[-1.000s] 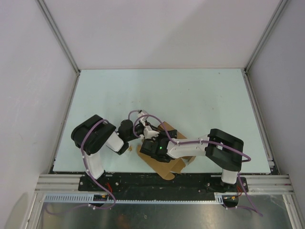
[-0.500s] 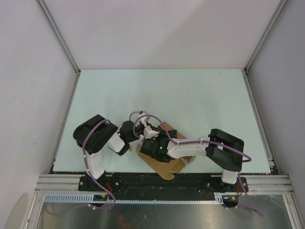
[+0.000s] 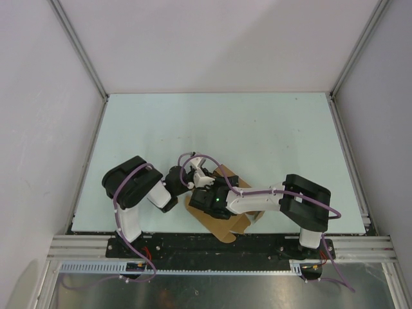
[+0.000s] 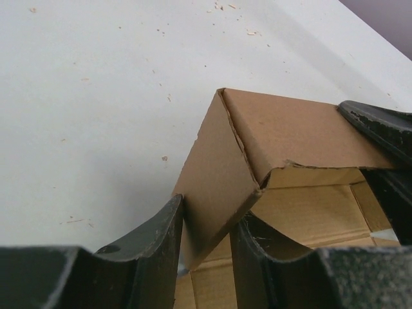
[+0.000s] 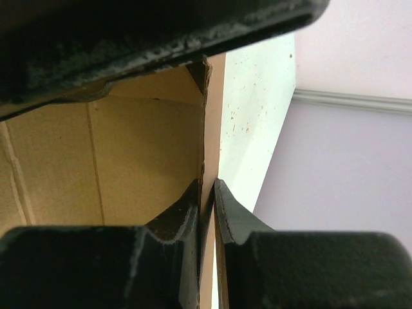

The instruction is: Fold the paper box

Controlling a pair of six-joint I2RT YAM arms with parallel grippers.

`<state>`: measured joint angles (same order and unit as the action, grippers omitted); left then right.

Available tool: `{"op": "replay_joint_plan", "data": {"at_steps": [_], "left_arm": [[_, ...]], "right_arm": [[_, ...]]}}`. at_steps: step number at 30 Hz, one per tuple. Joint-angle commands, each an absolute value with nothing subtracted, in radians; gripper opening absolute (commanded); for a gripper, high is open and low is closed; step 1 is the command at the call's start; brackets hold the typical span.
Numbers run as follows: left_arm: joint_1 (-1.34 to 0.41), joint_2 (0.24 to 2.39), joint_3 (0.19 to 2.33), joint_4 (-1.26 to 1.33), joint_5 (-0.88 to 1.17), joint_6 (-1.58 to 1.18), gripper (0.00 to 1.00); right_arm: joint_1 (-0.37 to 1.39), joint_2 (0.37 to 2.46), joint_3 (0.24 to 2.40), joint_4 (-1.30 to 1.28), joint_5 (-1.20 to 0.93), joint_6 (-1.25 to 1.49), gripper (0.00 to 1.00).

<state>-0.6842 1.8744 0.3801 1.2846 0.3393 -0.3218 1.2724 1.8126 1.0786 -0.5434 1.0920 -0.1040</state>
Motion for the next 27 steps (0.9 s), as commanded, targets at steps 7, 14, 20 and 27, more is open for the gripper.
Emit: {"op": "replay_joint_plan", "data": {"at_steps": [7,14,20,27], "left_arm": [[-0.744,1.87,0.377,1.68,0.313,-0.299,0.26],[-0.764,1.862,0.374,1.681,0.259,-0.302,0.19],[-0.782,1.852,0.371,1.681,0.213,-0.304,0.05],[-0.807,1.842,0.362,1.68,0.176,-0.287,0.0]], "right_arm": [[1.276,1.851,1.078,-0.476,0.815,-0.014,0.15],[1.278,1.848,1.078,-0.479,0.804,-0.008,0.15],[1.278,1.845,1.078,-0.479,0.796,-0.005,0.15],[1.279,1.829,1.078,-0.479,0.788,-0.005,0.28]]}}
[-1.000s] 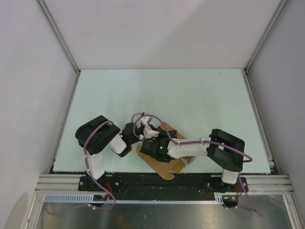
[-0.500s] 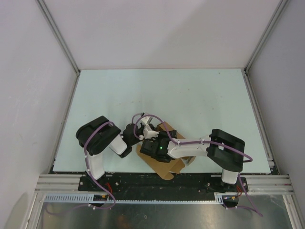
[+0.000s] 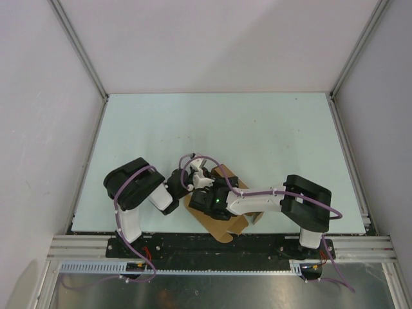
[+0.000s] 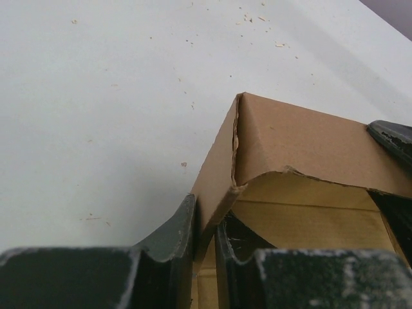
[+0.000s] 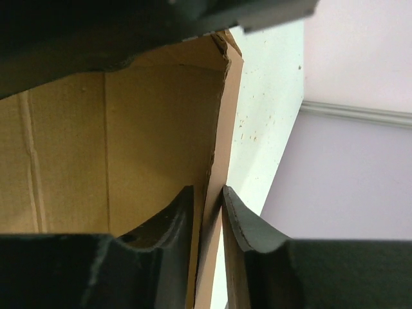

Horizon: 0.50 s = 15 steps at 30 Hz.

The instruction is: Fold the paper box

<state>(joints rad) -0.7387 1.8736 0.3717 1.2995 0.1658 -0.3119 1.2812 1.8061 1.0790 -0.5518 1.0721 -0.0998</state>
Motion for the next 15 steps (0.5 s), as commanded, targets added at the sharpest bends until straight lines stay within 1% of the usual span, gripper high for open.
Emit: {"op": "replay_joint_plan", "data": {"at_steps": [1,3,6,8,10,11,12,15], "left_arm": [[-0.807,1.844,0.362,1.68,0.178,-0.285,0.0],[-0.807,1.844,0.361,1.68,0.179,-0.285,0.0],[-0.808,1.844,0.357,1.68,0.183,-0.285,0.0],[-0.808,1.842,0.357,1.68,0.181,-0.284,0.0],[-0.808,1.841,0.357,1.68,0.183,-0.284,0.0],[-0.808,1.841,0.357,1.68,0.184,-0.284,0.0],[-0.808,1.841,0.357,1.68,0.183,-0.284,0.0],[-0.81,1.842,0.359,1.68,0.189,-0.282,0.0]], "right_arm": [[1.279,1.813,1.078,-0.482,0.785,-0.005,0.31],[1.281,1.796,1.078,-0.482,0.772,-0.005,0.38],[1.282,1.758,1.078,-0.482,0.753,-0.005,0.45],[1.282,1.737,1.078,-0.483,0.729,-0.005,0.47],[1.285,1.729,1.078,-0.483,0.707,-0.005,0.54],[1.285,1.718,1.08,-0.483,0.701,-0.005,0.61],[1.285,1.714,1.078,-0.483,0.693,-0.005,0.66],[1.282,1.692,1.077,-0.471,0.666,-0.005,0.68]]}}
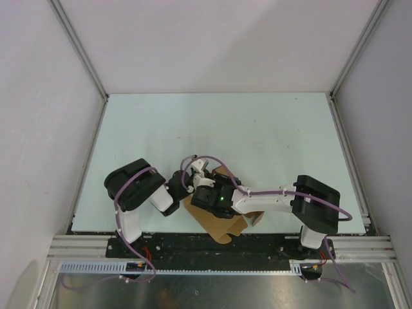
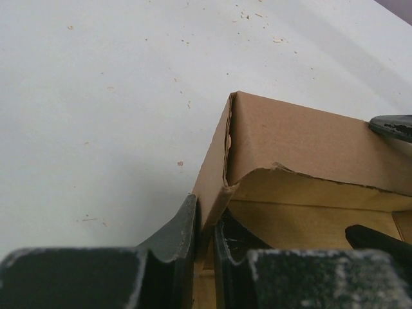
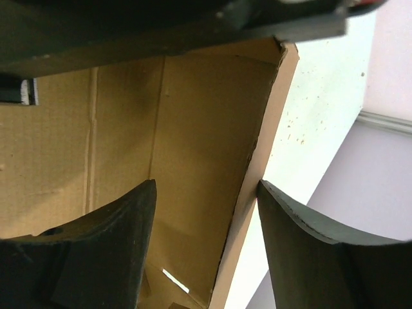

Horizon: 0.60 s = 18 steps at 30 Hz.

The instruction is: Fold the paper box

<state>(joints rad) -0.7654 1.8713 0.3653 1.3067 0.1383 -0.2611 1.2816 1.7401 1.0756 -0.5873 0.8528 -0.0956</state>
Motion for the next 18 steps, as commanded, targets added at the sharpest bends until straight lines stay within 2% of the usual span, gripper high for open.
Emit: {"op": "replay_joint_plan", "data": {"at_steps": [1,12,18], "left_arm": [[-0.81,1.844,0.359,1.681,0.189,-0.284,0.0],[-0.811,1.844,0.357,1.68,0.198,-0.281,0.0],[-0.811,1.842,0.359,1.68,0.201,-0.279,0.0]], "right_arm": [[1.281,1.689,1.077,-0.46,0.649,-0.005,0.68],[1.276,1.631,1.078,-0.437,0.641,-0.005,0.69],[1.243,1.519,1.078,-0.437,0.617,-0.005,0.72]]}}
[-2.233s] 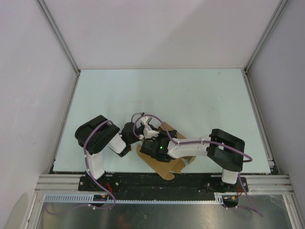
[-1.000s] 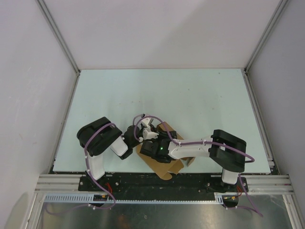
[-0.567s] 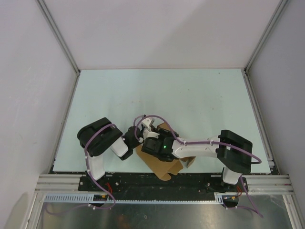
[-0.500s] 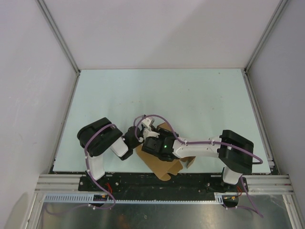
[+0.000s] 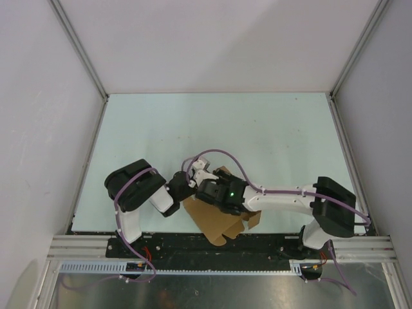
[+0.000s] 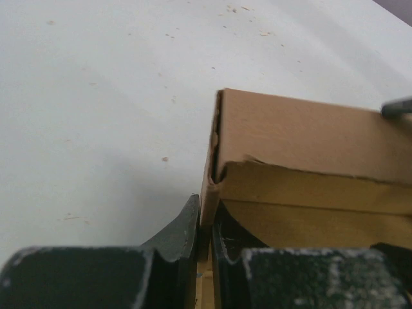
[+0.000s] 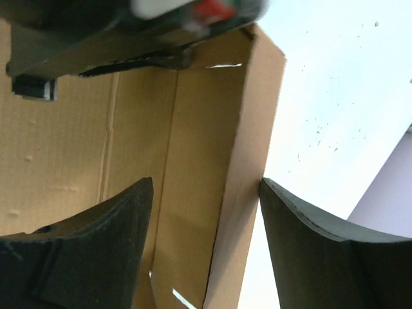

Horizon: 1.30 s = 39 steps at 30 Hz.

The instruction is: Fold the paper box

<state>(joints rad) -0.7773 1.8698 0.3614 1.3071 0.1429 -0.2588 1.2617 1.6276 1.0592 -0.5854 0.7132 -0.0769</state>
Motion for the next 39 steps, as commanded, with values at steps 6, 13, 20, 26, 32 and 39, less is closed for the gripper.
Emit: {"op": "replay_joint_plan", "data": {"at_steps": [6,13,20,26,32,39], "left_arm": [[-0.811,1.844,0.36,1.68,0.206,-0.278,0.0],[-0.816,1.842,0.361,1.68,0.206,-0.273,0.0],[-0.815,1.818,0.351,1.68,0.201,-0.256,0.01],[-0.815,1.787,0.341,1.68,0.143,-0.184,0.01],[-0.815,1.764,0.348,1.68,0.091,-0.094,0.01],[-0.815,1.801,0.373,1.677,0.011,0.051,0.0]], "right_arm": [[1.201,1.376,1.078,-0.425,0.531,-0.005,0.74],[1.169,1.321,1.077,-0.431,0.52,0.05,0.75],[1.011,1.286,1.074,-0.429,0.412,0.156,0.4],[0.937,1.259,1.062,-0.396,0.365,0.195,0.27],[0.911,1.273,1.04,-0.373,0.319,0.218,0.24],[0.858,1.273,1.012,-0.331,0.247,0.288,0.19]]}}
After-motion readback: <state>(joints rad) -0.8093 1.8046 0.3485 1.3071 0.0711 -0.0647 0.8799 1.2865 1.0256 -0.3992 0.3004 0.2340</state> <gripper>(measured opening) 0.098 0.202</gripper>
